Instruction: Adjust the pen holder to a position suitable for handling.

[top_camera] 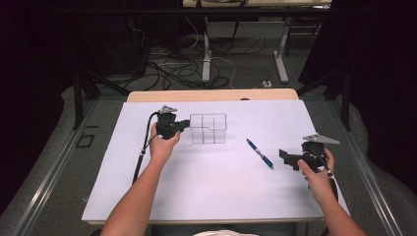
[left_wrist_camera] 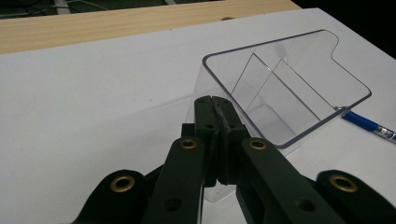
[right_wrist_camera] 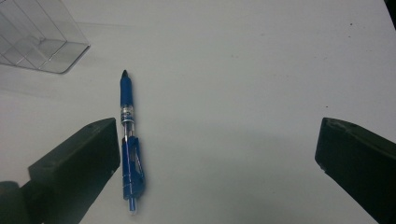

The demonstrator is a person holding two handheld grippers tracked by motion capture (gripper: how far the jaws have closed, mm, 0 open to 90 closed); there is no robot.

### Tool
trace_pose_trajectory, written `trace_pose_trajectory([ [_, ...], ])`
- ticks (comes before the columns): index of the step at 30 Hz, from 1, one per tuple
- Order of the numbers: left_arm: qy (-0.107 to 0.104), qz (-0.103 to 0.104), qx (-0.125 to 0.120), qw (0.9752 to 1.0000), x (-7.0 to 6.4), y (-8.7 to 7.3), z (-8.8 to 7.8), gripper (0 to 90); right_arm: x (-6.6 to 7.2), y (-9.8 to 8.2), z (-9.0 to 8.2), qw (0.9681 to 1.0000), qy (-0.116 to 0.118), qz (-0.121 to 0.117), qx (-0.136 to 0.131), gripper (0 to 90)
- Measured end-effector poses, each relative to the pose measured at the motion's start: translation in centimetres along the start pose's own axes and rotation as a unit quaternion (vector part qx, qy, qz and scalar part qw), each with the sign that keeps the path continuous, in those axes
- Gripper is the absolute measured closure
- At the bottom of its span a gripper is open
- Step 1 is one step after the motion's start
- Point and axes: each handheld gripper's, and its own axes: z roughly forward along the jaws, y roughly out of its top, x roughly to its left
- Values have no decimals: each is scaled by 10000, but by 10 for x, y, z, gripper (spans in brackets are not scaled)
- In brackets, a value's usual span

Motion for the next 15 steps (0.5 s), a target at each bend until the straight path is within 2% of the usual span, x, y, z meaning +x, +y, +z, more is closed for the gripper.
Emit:
trace_pose_trajectory([
  [6,-55,32,-2,10000,-6,1,5,900,0,0,0,10000,6,3,-4,0],
  [15,-102,22,-38,9999,-8,1,8,900,0,0,0,10000,15,-7,0,0],
])
